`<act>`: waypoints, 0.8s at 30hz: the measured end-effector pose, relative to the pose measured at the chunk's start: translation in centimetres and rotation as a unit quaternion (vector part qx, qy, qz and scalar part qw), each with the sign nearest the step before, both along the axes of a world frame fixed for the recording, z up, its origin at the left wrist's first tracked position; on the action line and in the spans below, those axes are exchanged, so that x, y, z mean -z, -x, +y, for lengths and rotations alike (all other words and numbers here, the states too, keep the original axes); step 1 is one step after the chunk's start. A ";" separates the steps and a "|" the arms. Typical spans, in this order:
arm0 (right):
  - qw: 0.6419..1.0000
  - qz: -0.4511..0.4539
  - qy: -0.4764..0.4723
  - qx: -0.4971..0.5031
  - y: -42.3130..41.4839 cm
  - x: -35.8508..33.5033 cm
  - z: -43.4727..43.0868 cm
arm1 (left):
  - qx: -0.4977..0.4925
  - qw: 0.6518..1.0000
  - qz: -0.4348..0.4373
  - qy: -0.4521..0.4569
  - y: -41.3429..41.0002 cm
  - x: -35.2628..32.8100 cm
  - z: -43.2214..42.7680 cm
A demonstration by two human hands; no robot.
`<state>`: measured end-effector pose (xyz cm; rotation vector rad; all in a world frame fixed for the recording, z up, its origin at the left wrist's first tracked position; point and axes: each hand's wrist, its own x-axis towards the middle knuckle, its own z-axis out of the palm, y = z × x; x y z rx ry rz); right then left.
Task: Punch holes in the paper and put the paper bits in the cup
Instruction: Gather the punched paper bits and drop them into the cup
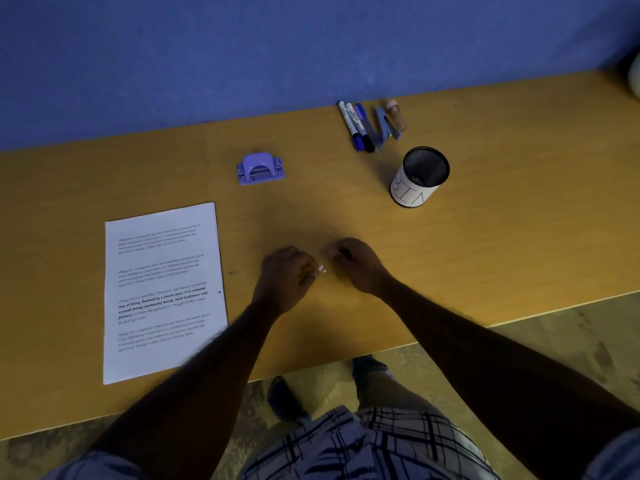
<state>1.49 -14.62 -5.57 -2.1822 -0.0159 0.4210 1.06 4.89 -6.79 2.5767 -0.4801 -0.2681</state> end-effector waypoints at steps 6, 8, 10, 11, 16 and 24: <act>0.997 0.040 -0.051 0.040 0.6 -0.2 -1.1 | -0.040 0.999 -0.014 -0.027 0.0 0.5 -1.4; 0.996 0.038 -0.056 0.052 0.7 -0.2 -1.3 | -0.071 0.997 -0.013 -0.023 0.2 0.5 -1.8; 0.996 0.040 -0.058 0.058 0.9 -0.2 -1.5 | -0.094 0.995 -0.007 -0.013 0.4 0.6 -2.1; 0.996 0.041 -0.057 0.057 0.9 -0.1 -1.6 | -0.105 0.994 -0.004 -0.006 0.6 0.6 -2.2; 0.996 0.044 -0.053 0.049 0.9 -0.2 -1.8 | -0.154 0.988 -0.004 0.008 1.3 1.2 -2.8; 0.996 0.051 -0.047 0.048 1.0 -0.4 -2.4 | -0.098 0.995 -0.005 -0.029 1.2 1.3 -2.7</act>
